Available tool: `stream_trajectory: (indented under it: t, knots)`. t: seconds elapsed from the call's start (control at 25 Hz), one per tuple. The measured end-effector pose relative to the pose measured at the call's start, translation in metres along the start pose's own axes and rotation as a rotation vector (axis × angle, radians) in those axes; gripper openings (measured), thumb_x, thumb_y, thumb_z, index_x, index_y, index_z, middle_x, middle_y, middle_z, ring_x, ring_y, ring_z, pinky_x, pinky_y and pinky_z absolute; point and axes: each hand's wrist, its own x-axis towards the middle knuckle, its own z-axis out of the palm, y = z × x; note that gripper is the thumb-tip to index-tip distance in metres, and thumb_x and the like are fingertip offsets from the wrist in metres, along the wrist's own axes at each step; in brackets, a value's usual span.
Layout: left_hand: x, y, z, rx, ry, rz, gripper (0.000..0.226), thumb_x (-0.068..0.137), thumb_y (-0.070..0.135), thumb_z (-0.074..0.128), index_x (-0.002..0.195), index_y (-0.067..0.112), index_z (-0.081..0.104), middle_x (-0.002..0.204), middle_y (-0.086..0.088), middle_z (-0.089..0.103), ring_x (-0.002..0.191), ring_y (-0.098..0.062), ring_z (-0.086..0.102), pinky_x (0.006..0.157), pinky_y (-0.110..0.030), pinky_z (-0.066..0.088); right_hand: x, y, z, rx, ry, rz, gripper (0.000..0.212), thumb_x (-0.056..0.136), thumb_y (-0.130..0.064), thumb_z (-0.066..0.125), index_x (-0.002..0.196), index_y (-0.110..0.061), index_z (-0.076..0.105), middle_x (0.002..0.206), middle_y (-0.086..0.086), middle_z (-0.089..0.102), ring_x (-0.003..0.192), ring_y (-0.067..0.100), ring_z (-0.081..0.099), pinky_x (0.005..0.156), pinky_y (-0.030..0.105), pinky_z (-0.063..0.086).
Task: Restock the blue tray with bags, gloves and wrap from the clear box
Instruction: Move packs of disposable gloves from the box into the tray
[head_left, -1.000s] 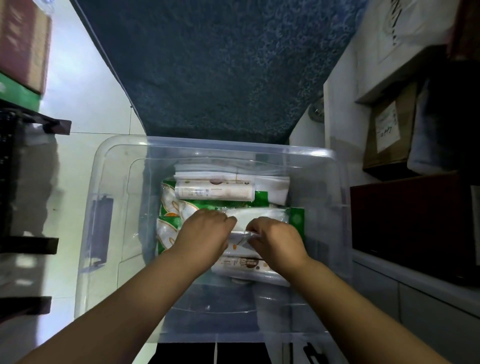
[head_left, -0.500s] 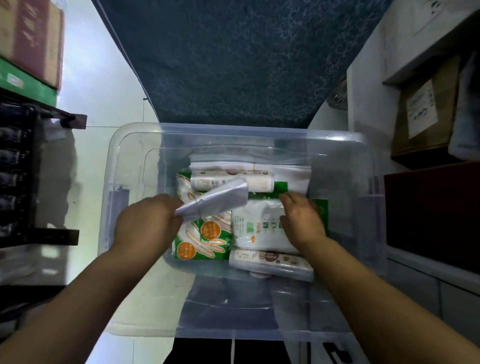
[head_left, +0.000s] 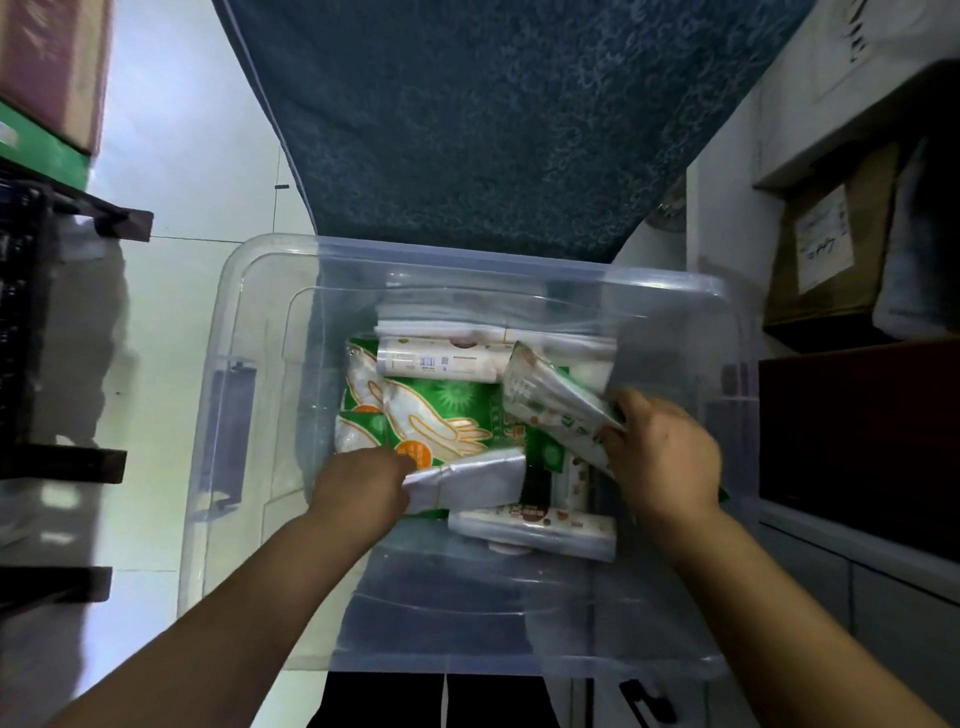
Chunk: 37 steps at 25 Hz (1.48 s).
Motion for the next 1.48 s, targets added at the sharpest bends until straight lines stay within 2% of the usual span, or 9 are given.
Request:
stream_trajectory:
  t: [0.12,0.32,0.4,0.56,0.68,0.8,1.08,1.32,1.48]
  knots:
    - [0.003,0.006,-0.002,-0.022,-0.052,0.044,0.026,0.085,0.035,0.054,0.108,0.025,0.061,0.110,-0.006,0.068,0.101,-0.027,0.061,0.079,-0.031,0.048,0.000,-0.006,-0.010,0.071,0.014,-0.092,0.021,0.073,-0.013,0.072,0.093,-0.008,0.066,0.083,0.017,0.069,0.076,0.037,0.063,0.066,0.038,0.044]
    - [-0.010,0.001,-0.063,-0.489,0.602,0.005,0.029,0.093,0.037,0.038,0.107,0.023,0.060,0.096,-0.002,0.068,0.081,-0.025,0.061,0.065,-0.031,0.043,-0.003,-0.021,-0.026,0.126,0.193,-0.449,0.012,0.068,-0.007,0.075,0.076,-0.011,0.067,0.076,0.008,0.069,0.071,0.030,0.061,0.071,0.036,0.035]
    - [-0.006,-0.006,-0.090,-0.773,0.433,-0.001,0.027,0.092,0.038,0.043,0.110,0.029,0.061,0.100,0.008,0.061,0.088,-0.014,0.057,0.072,-0.028,0.041,-0.004,-0.030,-0.034,0.168,0.318,-0.592,0.004,0.074,-0.010,0.071,0.074,-0.011,0.068,0.079,0.007,0.069,0.071,0.029,0.059,0.069,0.036,0.035]
    - [0.000,0.004,-0.113,-1.180,-0.314,-0.027,0.026,0.088,0.031,0.059,0.112,0.023,0.063,0.107,0.005,0.065,0.097,-0.011,0.062,0.084,-0.025,0.048,-0.005,-0.049,-0.049,0.194,0.467,-0.826,0.006,0.083,-0.013,0.066,0.082,-0.010,0.070,0.082,0.010,0.070,0.076,0.026,0.049,0.068,0.036,0.037]
    - [0.000,-0.002,-0.113,-1.326,-0.326,-0.108,0.012,0.082,0.016,0.066,0.092,0.010,0.069,0.092,-0.013,0.073,0.079,-0.023,0.069,0.076,-0.029,0.055,0.000,-0.051,-0.049,0.122,0.446,-0.864,0.005,0.084,-0.014,0.065,0.084,-0.011,0.069,0.085,0.009,0.069,0.078,0.025,0.048,0.071,0.036,0.036]
    - [-0.009,-0.025,-0.119,-1.437,-0.112,-0.022,0.020,0.076,0.004,0.069,0.094,0.010,0.067,0.081,-0.008,0.076,0.070,-0.021,0.071,0.059,-0.025,0.057,0.003,-0.039,-0.031,0.046,0.308,-0.617,0.013,0.075,-0.011,0.072,0.088,-0.013,0.068,0.089,0.010,0.068,0.082,0.028,0.050,0.069,0.038,0.037]
    - [-0.028,-0.068,-0.126,-1.327,0.392,0.062,0.032,0.077,0.008,0.068,0.084,0.037,0.058,0.093,0.001,0.069,0.082,-0.015,0.066,0.074,-0.034,0.052,0.020,-0.032,0.037,0.503,-0.130,0.254,0.031,0.086,-0.005,0.056,0.116,-0.010,0.061,0.114,0.017,0.064,0.099,0.034,0.059,0.084,0.042,0.052]
    - [-0.023,-0.069,-0.115,-1.375,0.464,0.032,0.030,0.067,0.014,0.067,0.091,0.031,0.062,0.095,0.001,0.074,0.085,-0.015,0.070,0.074,-0.030,0.055,0.047,-0.065,0.075,0.472,-0.022,0.548,0.020,0.087,-0.017,0.058,0.104,-0.007,0.054,0.109,0.019,0.062,0.099,0.038,0.059,0.078,0.044,0.049]
    - [-0.023,-0.064,-0.110,-1.368,0.409,-0.001,0.030,0.062,0.013,0.067,0.084,0.033,0.070,0.083,0.006,0.077,0.074,-0.016,0.073,0.066,-0.030,0.055,0.051,-0.060,0.075,0.389,-0.135,0.502,0.020,0.089,-0.018,0.053,0.104,-0.008,0.063,0.108,0.020,0.063,0.097,0.038,0.060,0.082,0.046,0.053]
